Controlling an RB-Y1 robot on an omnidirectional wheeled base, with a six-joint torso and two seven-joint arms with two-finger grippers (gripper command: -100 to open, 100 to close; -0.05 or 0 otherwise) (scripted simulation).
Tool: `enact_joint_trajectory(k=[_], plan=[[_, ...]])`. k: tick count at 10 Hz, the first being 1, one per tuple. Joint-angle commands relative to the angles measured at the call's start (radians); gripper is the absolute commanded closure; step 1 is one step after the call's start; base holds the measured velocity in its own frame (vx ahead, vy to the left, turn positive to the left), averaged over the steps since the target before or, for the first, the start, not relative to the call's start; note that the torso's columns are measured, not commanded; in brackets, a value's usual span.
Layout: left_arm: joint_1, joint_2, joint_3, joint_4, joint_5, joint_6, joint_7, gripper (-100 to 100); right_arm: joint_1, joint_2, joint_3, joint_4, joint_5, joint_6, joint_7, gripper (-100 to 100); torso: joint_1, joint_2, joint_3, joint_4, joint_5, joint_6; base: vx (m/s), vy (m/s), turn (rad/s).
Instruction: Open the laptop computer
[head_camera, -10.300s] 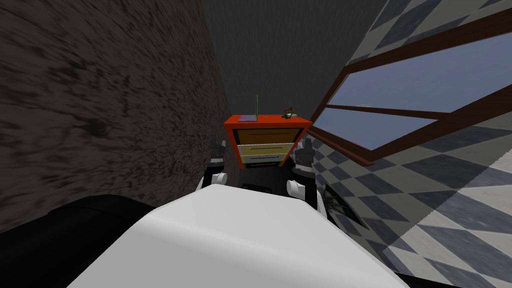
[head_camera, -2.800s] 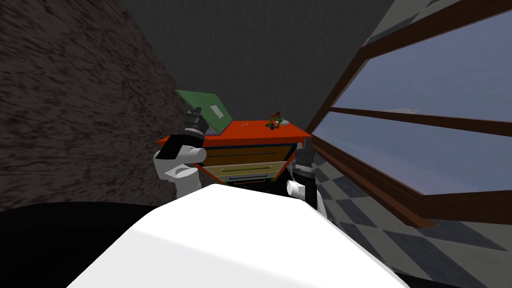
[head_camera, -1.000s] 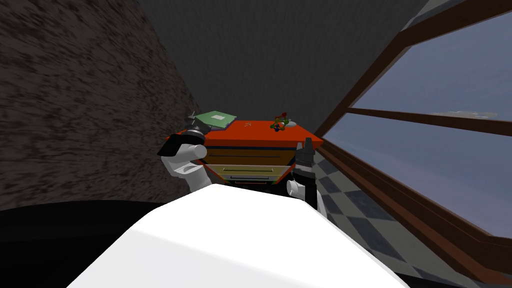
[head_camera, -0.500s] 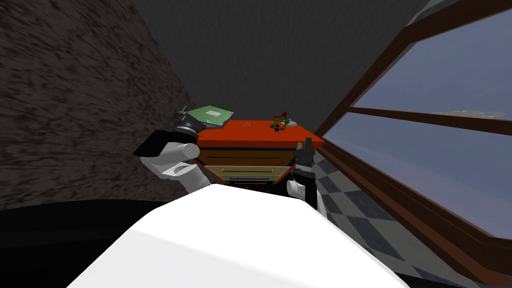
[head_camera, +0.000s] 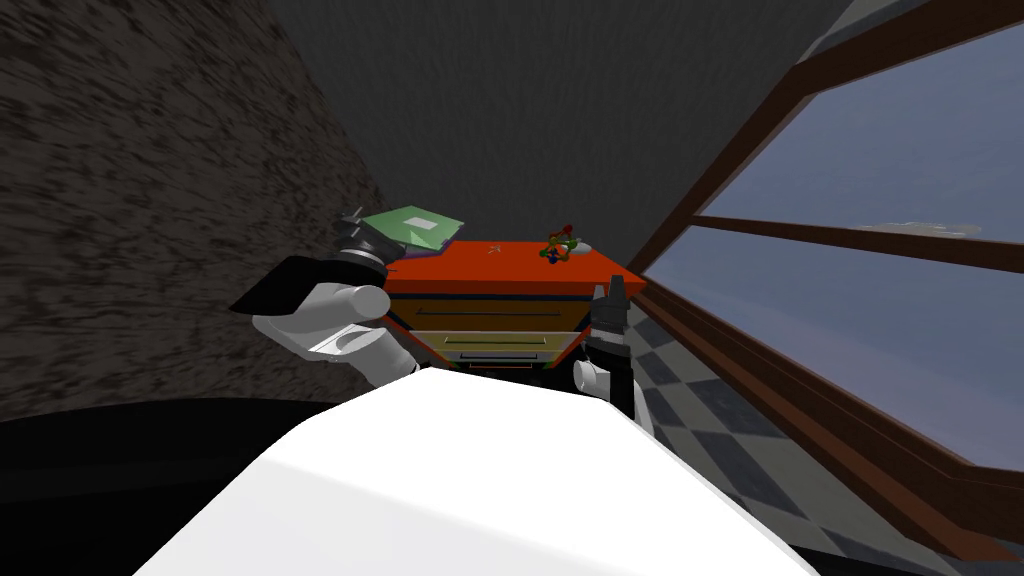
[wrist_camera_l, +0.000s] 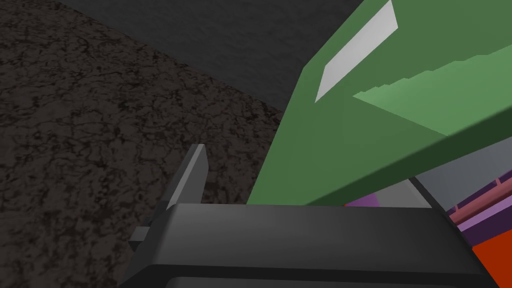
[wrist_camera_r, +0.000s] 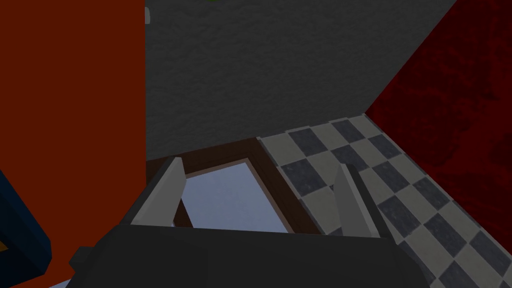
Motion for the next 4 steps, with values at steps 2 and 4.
enact_joint_trajectory(k=[2, 4], plan=[[0.001, -0.001, 0.000, 0.001, 0.000, 0.002, 0.000, 0, 0.000, 0.000, 0.000, 0.000, 0.000, 0.000, 0.000, 0, 0.000, 0.001, 0.001, 0.000, 0.000, 0.000, 0.000, 0.000, 0.000], [0.003, -0.001, 0.000, 0.003, 0.000, 0.003, 0.000, 0, 0.000, 0.000, 0.000, 0.000, 0.000, 0.000, 0.000, 0, 0.000, 0.002, 0.001, 0.001, 0.000, 0.000, 0.000, 0.000, 0.000]])
